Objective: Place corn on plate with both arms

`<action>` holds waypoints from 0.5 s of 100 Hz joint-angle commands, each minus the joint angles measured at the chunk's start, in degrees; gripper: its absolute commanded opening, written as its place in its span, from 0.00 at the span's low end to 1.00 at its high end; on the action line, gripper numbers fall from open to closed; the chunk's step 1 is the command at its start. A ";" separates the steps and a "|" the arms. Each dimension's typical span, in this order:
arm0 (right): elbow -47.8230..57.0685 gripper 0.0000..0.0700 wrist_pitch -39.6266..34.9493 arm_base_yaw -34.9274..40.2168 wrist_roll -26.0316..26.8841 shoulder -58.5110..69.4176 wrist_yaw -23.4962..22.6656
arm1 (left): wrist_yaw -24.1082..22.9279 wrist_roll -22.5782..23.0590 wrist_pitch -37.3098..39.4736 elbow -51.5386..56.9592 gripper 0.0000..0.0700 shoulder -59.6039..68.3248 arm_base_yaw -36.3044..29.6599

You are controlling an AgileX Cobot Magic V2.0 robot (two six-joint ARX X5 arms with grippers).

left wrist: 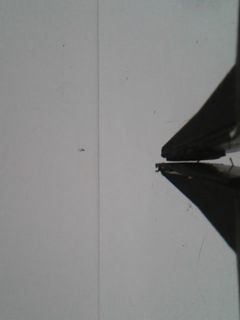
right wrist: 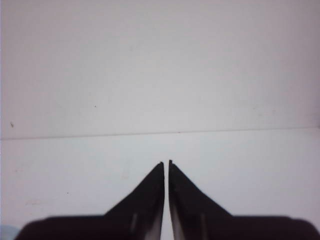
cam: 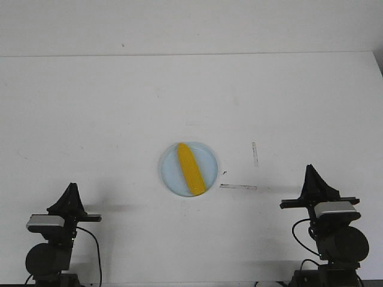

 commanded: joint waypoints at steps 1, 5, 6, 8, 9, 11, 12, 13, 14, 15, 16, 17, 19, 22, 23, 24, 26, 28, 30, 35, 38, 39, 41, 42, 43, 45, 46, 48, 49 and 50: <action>-0.87 0.02 0.63 0.11 -1.36 -0.68 -0.07 | -0.04 0.79 0.68 -1.25 0.00 -0.09 -0.11; -1.62 0.02 0.63 0.13 -1.97 -1.18 -0.04 | -0.04 0.79 0.68 -1.25 0.00 -0.09 -0.11; -1.81 0.02 0.61 0.13 -2.01 -1.31 -0.04 | -0.04 0.79 0.68 -1.25 0.00 -0.09 -0.11; -2.21 0.02 0.55 0.13 -2.03 -1.60 -0.04 | -0.04 0.79 0.68 -1.25 0.00 -0.09 -0.11; -2.45 0.02 0.57 0.15 -2.05 -1.73 -0.04 | -0.04 0.79 0.68 -1.25 0.00 -0.09 -0.11; -2.89 0.02 0.57 0.15 -2.05 -2.08 -0.04 | -0.04 0.79 0.66 -1.25 0.00 -0.09 -0.11; -3.13 0.02 0.55 0.17 -2.05 -2.27 -0.02 | -0.04 0.79 0.68 -1.25 0.00 -0.09 -0.11; -3.39 0.02 0.55 0.20 -2.05 -2.47 -0.02 | -0.04 0.79 0.68 -1.25 0.00 -0.09 -0.11; -3.63 0.02 0.57 0.22 -2.05 -2.71 -0.02 | -0.04 0.79 0.66 -1.25 0.00 -0.09 -0.11; -3.87 0.02 0.57 0.24 -2.05 -2.95 -0.02 | -0.04 0.79 0.68 -1.25 0.00 -0.09 -0.11; -4.13 0.02 0.57 0.26 -2.03 -3.21 -0.02 | -0.04 0.79 0.68 -1.25 0.00 -0.09 -0.11; -4.42 0.02 0.57 0.31 -2.03 -3.50 -0.02 | -0.04 0.79 0.68 -1.25 0.00 -0.09 -0.11; -4.94 0.02 0.57 0.37 -2.03 -4.04 0.00 | -0.04 0.79 0.68 -1.25 0.00 -0.09 -0.11; -5.70 0.02 0.57 0.48 -2.03 -4.94 0.00 | -0.04 0.79 0.66 -1.25 0.00 -0.09 -0.11; -5.95 0.02 0.57 0.52 -2.03 -5.25 0.00 | -0.04 0.79 0.68 -1.25 0.00 -0.09 -0.11; -6.23 0.02 0.55 0.55 -2.03 -5.55 0.00 | -0.04 0.79 0.68 -1.25 0.00 -0.09 -0.11; -6.73 0.02 0.55 0.63 -2.03 -6.19 0.02 | -0.04 0.79 0.66 -1.25 0.00 -0.09 -0.09; -7.23 0.02 0.55 0.70 -2.03 -6.86 0.02 | -0.04 0.79 0.68 -1.25 0.00 -0.09 -0.11; -7.69 0.02 0.55 0.79 -2.03 -7.52 0.11 | -0.04 0.79 0.68 -1.25 0.00 -0.09 -0.11; -8.92 0.02 0.57 0.85 -2.03 -9.18 0.46 | -0.04 0.79 0.68 -1.25 0.00 -0.09 -0.11; -9.64 0.02 0.57 0.83 -2.03 -10.19 0.46 | -0.04 0.79 0.68 -1.25 0.00 -0.09 -0.11; -9.88 0.02 0.57 0.83 -2.03 -10.51 0.46 | -0.04 0.79 0.68 -1.25 0.00 -0.09 -0.11; -10.36 0.02 0.55 0.83 -2.03 -11.17 0.46 | -0.04 0.79 0.68 -1.25 0.00 -0.09 -0.11; -10.58 0.02 0.55 0.83 -2.03 -11.50 0.48 | -0.04 0.79 0.68 -1.25 0.00 -0.09 -0.11; -10.82 0.02 0.55 0.83 -2.01 -11.80 0.48 | -0.04 0.79 0.68 -1.25 0.00 -0.09 -0.11; -11.28 0.02 0.55 0.83 -2.03 -12.44 0.55 | -0.04 0.79 0.68 -1.25 0.00 -0.09 -0.11; -11.50 0.02 0.55 0.83 -2.01 -12.72 0.59 | -0.04 0.79 0.68 -1.25 0.00 -0.09 -0.11; -11.93 0.02 0.57 0.85 -2.03 -13.31 0.74 | -0.04 0.79 0.66 -1.25 0.00 -0.09 -0.11; -12.15 0.02 0.57 0.85 -2.01 -13.59 0.92 | -0.04 0.79 0.68 -1.25 0.00 -0.09 -0.11; -12.37 0.02 0.57 0.85 -2.01 -13.88 1.03 | -0.04 0.79 0.68 -1.25 0.00 -0.09 -0.11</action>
